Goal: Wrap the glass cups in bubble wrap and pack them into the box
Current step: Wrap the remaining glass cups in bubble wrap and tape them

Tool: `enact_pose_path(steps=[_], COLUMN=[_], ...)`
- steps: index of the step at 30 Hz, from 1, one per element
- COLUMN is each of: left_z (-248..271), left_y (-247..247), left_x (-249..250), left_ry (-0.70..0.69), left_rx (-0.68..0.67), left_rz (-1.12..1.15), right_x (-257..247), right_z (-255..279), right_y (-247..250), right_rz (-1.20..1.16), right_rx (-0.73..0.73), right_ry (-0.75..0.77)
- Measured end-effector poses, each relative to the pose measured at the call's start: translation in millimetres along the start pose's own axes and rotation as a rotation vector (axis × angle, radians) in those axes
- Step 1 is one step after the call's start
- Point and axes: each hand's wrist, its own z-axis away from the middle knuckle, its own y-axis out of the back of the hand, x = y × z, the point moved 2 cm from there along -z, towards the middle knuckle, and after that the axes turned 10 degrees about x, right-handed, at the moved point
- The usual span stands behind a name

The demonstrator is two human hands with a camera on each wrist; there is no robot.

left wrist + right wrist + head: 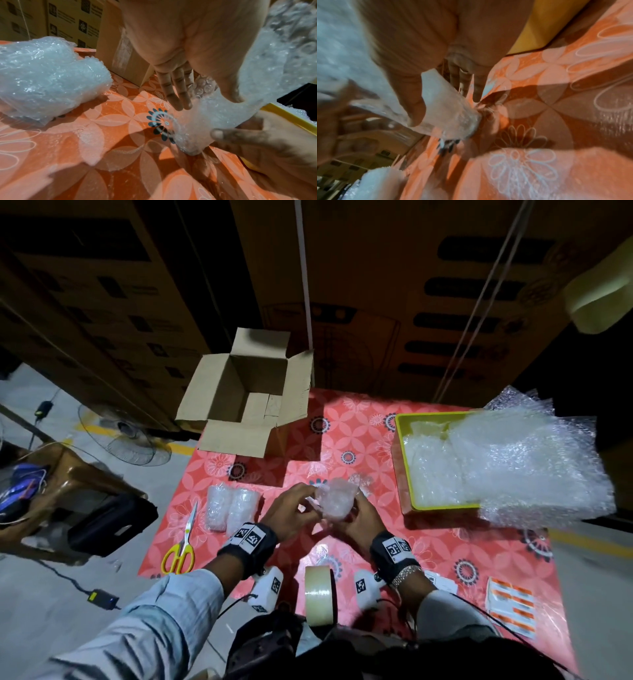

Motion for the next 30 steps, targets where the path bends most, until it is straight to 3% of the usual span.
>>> enact_pose_path(steps=[5, 8, 15, 22, 26, 30], left_z=[-14, -19, -22, -25, -30, -31], left_y=[-3, -6, -14, -18, -23, -25], left_x=[2, 6, 14, 7, 5, 2], left_ry=[-0.024, -0.039, 0.114, 0.042, 0.104, 0.162], left_rx=[0.045, 0.049, 0.148, 0.198, 0.243, 0.212], left_rz=[-0.037, 0.013, 0.128, 0.022, -0.002, 0.064], right_x=[-18, -12, 3, 0, -11, -9], right_z=[8, -6, -19, -20, -12, -12], right_y=[17, 18, 13, 9, 5, 3], right_rz=[0.182, 0.326, 0.328, 0.469, 0.537, 0.396], right_rx=[0.149, 0.155, 0.174, 0.212, 0.217, 0.207], right_ry=[0.211, 0.283, 0.225, 0.222, 0.274, 0.262])
